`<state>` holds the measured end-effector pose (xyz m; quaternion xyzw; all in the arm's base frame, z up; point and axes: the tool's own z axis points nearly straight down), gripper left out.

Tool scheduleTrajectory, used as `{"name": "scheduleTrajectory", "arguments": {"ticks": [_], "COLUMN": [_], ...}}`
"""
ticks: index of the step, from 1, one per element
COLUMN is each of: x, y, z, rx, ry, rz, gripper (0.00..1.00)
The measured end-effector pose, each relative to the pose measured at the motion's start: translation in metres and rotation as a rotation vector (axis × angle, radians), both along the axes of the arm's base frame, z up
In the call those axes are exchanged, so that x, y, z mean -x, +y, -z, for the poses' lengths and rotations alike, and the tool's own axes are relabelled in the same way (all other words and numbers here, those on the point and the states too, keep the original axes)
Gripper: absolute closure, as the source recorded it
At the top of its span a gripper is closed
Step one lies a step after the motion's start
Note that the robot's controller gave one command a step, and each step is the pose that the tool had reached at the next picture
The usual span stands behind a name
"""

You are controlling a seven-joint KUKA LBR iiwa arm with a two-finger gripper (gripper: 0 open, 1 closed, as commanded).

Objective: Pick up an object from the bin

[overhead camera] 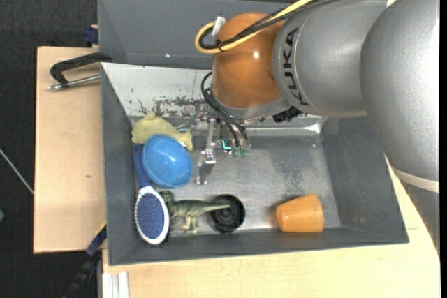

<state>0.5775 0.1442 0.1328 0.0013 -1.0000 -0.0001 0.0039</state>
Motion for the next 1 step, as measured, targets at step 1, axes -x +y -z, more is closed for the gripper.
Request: {"name": "scheduleTrajectory", "arguments": {"ticks": [1], "x": [0.0707], "y": [-0.0345], "z": [0.0544], "rx": [-0.006], "ry": [-0.025], "rz": [-0.452], "gripper": [0.0]}}
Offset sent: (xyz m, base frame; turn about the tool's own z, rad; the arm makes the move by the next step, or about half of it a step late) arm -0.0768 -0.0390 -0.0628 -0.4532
